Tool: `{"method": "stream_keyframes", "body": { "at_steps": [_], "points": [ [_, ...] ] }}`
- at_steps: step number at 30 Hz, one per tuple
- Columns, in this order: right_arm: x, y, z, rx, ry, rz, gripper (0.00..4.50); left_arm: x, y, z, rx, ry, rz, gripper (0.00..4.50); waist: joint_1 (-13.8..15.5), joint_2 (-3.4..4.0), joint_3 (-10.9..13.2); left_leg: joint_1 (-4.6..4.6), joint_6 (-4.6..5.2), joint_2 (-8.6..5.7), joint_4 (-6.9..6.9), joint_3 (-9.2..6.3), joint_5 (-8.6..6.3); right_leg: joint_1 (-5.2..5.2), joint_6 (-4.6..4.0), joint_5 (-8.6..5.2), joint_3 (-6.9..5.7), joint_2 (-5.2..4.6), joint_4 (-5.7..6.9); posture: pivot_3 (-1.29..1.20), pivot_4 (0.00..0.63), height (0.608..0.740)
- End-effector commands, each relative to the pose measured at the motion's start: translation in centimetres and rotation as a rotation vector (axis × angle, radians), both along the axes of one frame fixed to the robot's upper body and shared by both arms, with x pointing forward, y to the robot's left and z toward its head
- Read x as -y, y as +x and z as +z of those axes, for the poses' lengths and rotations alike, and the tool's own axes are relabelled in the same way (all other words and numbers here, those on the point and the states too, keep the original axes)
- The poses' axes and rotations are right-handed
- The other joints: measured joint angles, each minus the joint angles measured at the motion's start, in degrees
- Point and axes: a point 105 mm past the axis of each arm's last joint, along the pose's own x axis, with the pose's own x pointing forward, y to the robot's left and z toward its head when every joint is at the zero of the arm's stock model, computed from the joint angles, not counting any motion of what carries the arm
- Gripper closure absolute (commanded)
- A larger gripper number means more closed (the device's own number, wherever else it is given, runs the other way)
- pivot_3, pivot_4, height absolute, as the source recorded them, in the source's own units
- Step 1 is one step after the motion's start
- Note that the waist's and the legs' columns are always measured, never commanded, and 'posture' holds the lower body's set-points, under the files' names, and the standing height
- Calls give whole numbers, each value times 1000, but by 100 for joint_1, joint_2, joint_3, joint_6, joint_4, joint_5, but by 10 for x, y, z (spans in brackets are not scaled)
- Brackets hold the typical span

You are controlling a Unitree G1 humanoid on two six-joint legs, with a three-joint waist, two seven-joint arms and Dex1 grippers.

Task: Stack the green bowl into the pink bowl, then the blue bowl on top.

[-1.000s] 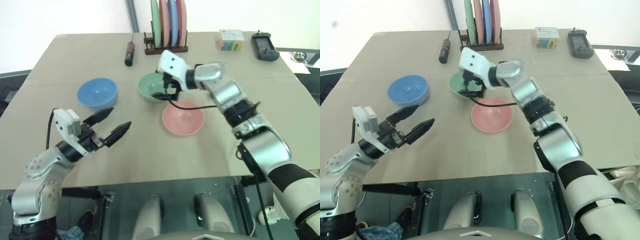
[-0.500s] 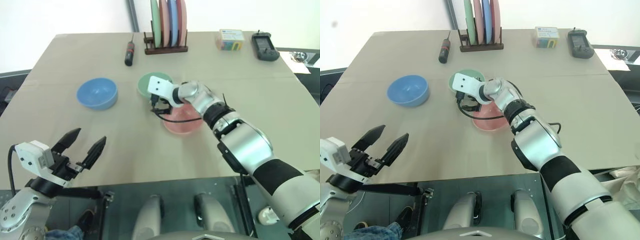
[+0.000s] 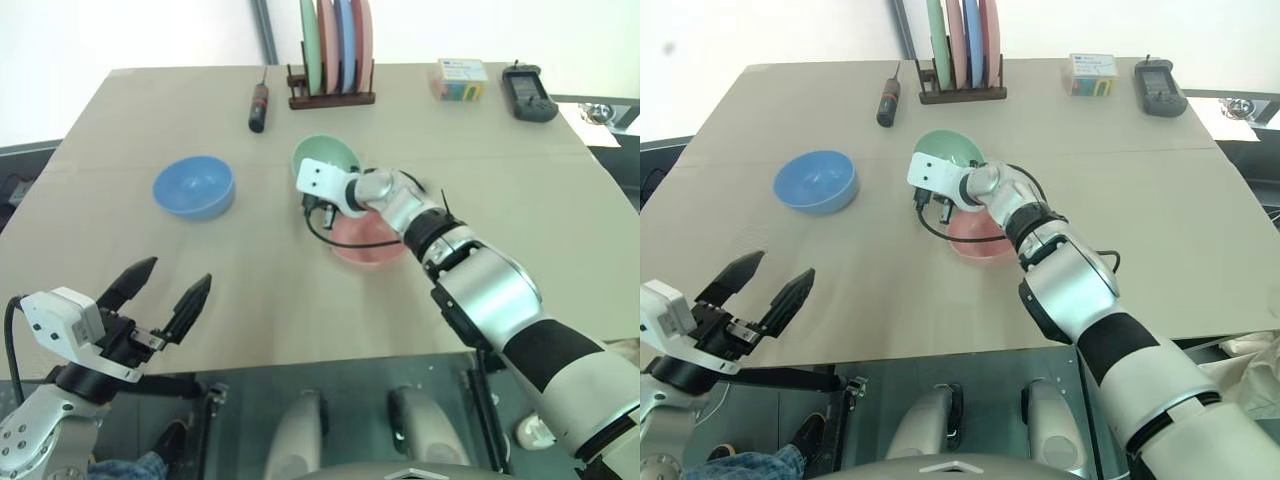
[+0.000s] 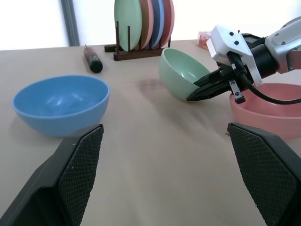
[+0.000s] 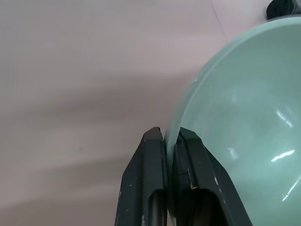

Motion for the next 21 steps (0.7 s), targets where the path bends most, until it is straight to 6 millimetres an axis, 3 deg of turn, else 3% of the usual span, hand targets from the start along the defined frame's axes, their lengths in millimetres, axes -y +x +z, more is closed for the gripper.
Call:
{"method": "stream_keyframes", "body": {
  "at_steps": [1, 4, 6, 10, 15, 18, 21],
  "points": [
    [-14, -6, 56, 131, 62, 122, 4324, 1, 2, 4, 8, 3, -29, 0, -22, -1, -1, 2, 0, 0, 0, 3, 0, 0, 2, 1, 3, 1, 0, 0, 150, 740],
    [-10, -20, 89, 170, 80, 291, 4324, 2, 12, 7, 3, 14, -76, 0, 25, 5, 8, -3, 0, 1, -2, -6, 0, -2, 12, 7, -6, 2, 1, 0, 150, 740],
    [-1, -32, 100, 163, 76, 387, 4324, 3, 18, 8, 1, 21, -102, 0, 25, 3, 7, -4, 0, 0, -1, -10, 0, 1, 17, 9, -11, 2, 0, 0, 150, 740],
    [36, -68, 111, 107, 24, 544, 4324, 6, 29, 9, -10, 31, -159, 0, 67, -3, 3, -2, 0, 1, -1, -15, 0, 12, 20, 11, -17, 0, -5, 0, 150, 740],
    [95, -112, 88, -16, -133, 561, 4324, 11, 42, 13, -9, 35, -223, 0, 204, 0, 5, -5, 0, -3, 3, -20, 0, 14, 20, 11, -25, -8, -4, 0, 150, 740],
    [115, -129, 72, -85, -187, 534, 4324, 14, 49, 12, -15, 38, -255, 0, 143, 3, 6, 3, 0, -2, 7, -11, 0, 14, 20, 10, -18, -8, 0, 0, 150, 740],
    [119, -140, 62, -134, -190, 521, 4324, 16, 54, 12, -18, 44, -282, 0, 120, 2, 6, 14, 1, 11, 10, -4, 1, 14, 19, 9, -11, 7, 9, 0, 150, 740]
  ]
}}
